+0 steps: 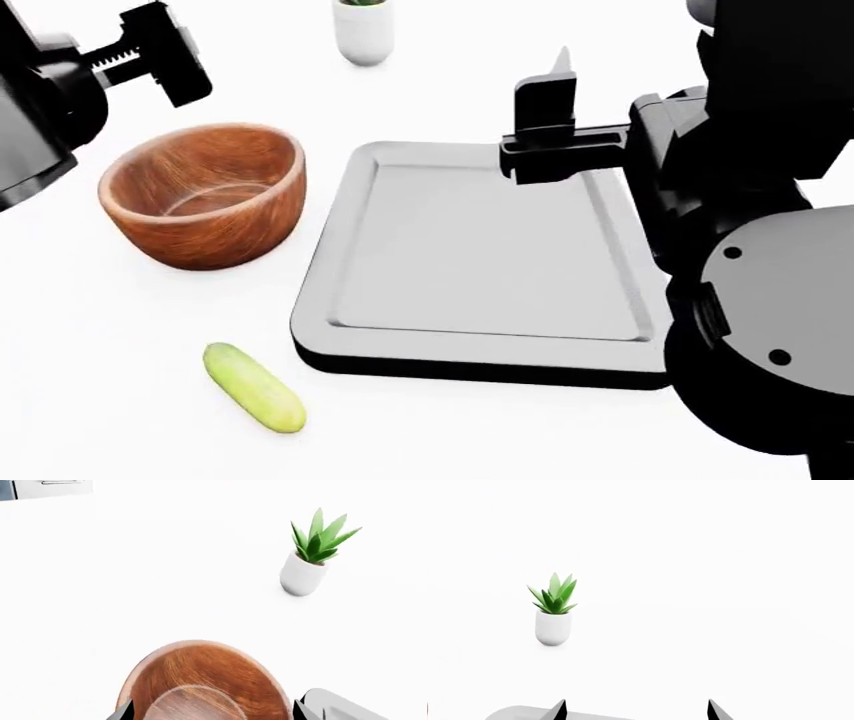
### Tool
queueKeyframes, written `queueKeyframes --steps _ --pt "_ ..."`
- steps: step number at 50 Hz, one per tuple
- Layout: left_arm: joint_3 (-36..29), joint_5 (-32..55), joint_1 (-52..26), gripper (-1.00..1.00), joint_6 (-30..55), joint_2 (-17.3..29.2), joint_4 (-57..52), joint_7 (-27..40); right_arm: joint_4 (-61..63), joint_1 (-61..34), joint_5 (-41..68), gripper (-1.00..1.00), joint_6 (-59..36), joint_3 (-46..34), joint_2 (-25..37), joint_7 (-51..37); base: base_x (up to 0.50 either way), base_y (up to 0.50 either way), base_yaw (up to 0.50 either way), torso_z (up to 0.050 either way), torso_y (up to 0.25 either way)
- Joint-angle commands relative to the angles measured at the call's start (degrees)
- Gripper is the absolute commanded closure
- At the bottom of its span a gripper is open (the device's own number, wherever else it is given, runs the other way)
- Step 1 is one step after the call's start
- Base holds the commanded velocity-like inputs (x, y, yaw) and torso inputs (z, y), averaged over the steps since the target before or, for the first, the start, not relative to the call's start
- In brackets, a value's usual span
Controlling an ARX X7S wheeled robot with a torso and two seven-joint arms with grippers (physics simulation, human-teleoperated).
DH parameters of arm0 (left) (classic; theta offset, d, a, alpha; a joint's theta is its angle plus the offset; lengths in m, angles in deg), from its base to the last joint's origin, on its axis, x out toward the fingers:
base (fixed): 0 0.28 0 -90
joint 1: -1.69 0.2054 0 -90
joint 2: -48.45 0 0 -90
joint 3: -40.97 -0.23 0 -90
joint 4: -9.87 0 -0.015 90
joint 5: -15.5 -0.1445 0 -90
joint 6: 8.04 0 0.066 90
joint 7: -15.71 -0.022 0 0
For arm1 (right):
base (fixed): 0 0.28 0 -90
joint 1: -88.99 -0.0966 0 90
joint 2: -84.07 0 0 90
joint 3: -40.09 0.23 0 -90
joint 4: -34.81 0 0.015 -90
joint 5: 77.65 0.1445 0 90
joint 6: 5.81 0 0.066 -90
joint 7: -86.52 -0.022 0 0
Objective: Place the two vegetables and bowl onto the tray for setting up a vegetable dip station.
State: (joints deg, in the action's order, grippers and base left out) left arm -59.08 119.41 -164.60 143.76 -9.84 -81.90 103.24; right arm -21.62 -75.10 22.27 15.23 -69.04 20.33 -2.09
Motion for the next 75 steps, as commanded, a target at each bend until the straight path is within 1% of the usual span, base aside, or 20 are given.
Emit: queueKeyframes --steps 1,2,3,4,7,9,10,14,18,25,29,36,45,51,56,62,67,68,75 --pt "-13.1 8.8 1.3 -1.00 -17.7 7.8 1.7 2.4 0.0 -0.4 -0.2 -1.00 1.7 -1.7 0.9 0.3 0.00 0.00 0.00 0.000 0.000" --pt "-18.3 9.9 -0.6 -1.00 -20.6 10.1 1.9 2.4 0.0 -0.4 -0.3 -1.00 1.9 -1.8 1.0 0.5 0.00 0.00 0.00 0.000 0.000" --pt "-23.0 12.4 -2.2 -1.00 -25.2 12.0 1.8 2.4 0.0 -0.3 -0.4 -1.00 1.9 -2.0 1.0 0.5 0.00 0.00 0.00 0.000 0.000" --pt "-26.5 14.1 -3.8 -1.00 -28.2 13.3 1.6 2.4 0.1 -0.1 -0.6 -1.00 2.0 -2.0 1.1 0.7 0.00 0.00 0.00 0.000 0.000" --pt "-32.5 16.6 -6.2 -1.00 -33.2 15.3 2.0 2.4 0.2 0.1 -0.7 -1.00 2.4 -2.3 1.3 0.8 0.00 0.00 0.00 0.000 0.000" --pt "-34.9 17.2 -8.0 -1.00 -35.2 16.1 2.4 2.3 0.2 0.2 -0.9 -1.00 2.6 -2.4 1.4 1.0 0.00 0.00 0.00 0.000 0.000" --pt "-37.2 18.0 -9.3 -1.00 -36.8 16.9 2.5 2.4 0.2 0.2 -0.9 -1.00 2.7 -2.4 1.5 1.0 0.00 0.00 0.00 0.000 0.000" --pt "-40.3 18.9 -11.1 -1.00 -38.9 18.2 3.4 2.2 0.1 0.1 -0.7 -1.00 3.0 -2.9 1.6 0.9 0.00 0.00 0.00 0.000 0.000" --pt "-41.9 19.5 -10.5 -1.00 -40.4 18.3 5.6 1.5 0.1 0.4 -1.2 -1.00 3.4 -3.2 1.7 1.3 0.00 0.00 0.00 0.000 0.000" --pt "-43.8 25.5 -8.3 -1.00 -40.6 16.8 8.3 0.9 0.0 0.1 -0.7 -1.00 3.9 -3.8 2.0 1.0 0.00 0.00 0.00 0.000 0.000" --pt "-45.4 27.1 -7.5 -1.00 -40.7 15.9 9.6 0.9 0.1 0.0 -0.6 -1.00 4.3 -4.1 2.2 1.0 0.00 0.00 0.00 0.000 0.000" --pt "-46.5 27.6 -7.0 -1.00 -42.1 14.3 12.7 -0.1 0.1 0.2 -1.2 -1.00 4.8 -4.5 2.4 1.5 0.00 0.00 0.00 0.000 0.000" --pt "-47.8 28.2 -7.2 -1.00 -42.5 10.7 19.4 -2.4 0.3 0.0 -1.1 -1.00 5.4 -5.0 2.7 1.5 0.00 0.00 0.00 0.000 0.000" --pt "-48.3 28.5 -7.7 -1.00 -42.1 8.4 24.5 -4.3 0.4 0.3 -1.6 -1.00 5.8 -5.2 2.9 2.1 0.00 0.00 0.00 0.000 0.000" --pt "-49.3 28.6 -7.3 -1.00 -41.2 6.1 30.4 -7.2 0.3 0.1 -1.5 -1.00 6.0 -5.6 3.0 2.0 0.00 0.00 0.00 0.000 0.000" --pt "-50.1 28.9 -6.0 -1.00 -40.8 3.8 37.2 -10.1 0.3 0.2 -1.9 -1.00 6.3 -5.9 3.0 2.4 0.00 0.00 0.00 0.000 0.000" --pt "-50.1 29.6 -3.7 -1.00 -42.2 3.2 39.2 -10.3 0.4 0.0 -1.9 -1.00 6.5 -6.1 3.2 2.4 0.00 0.00 0.00 0.000 0.000" --pt "-50.1 29.2 -3.5 1.00 -42.8 3.3 39.1 -10.5 0.4 -0.1 -1.8 -1.00 6.6 -6.2 3.2 2.3 0.00 0.00 0.00 0.000 0.000" --pt "-48.9 29.3 -2.6 1.00 -46.3 5.5 35.2 -8.0 0.5 -0.1 -1.9 -1.00 7.0 -6.5 3.3 2.4 0.00 0.00 0.00 0.000 0.000"
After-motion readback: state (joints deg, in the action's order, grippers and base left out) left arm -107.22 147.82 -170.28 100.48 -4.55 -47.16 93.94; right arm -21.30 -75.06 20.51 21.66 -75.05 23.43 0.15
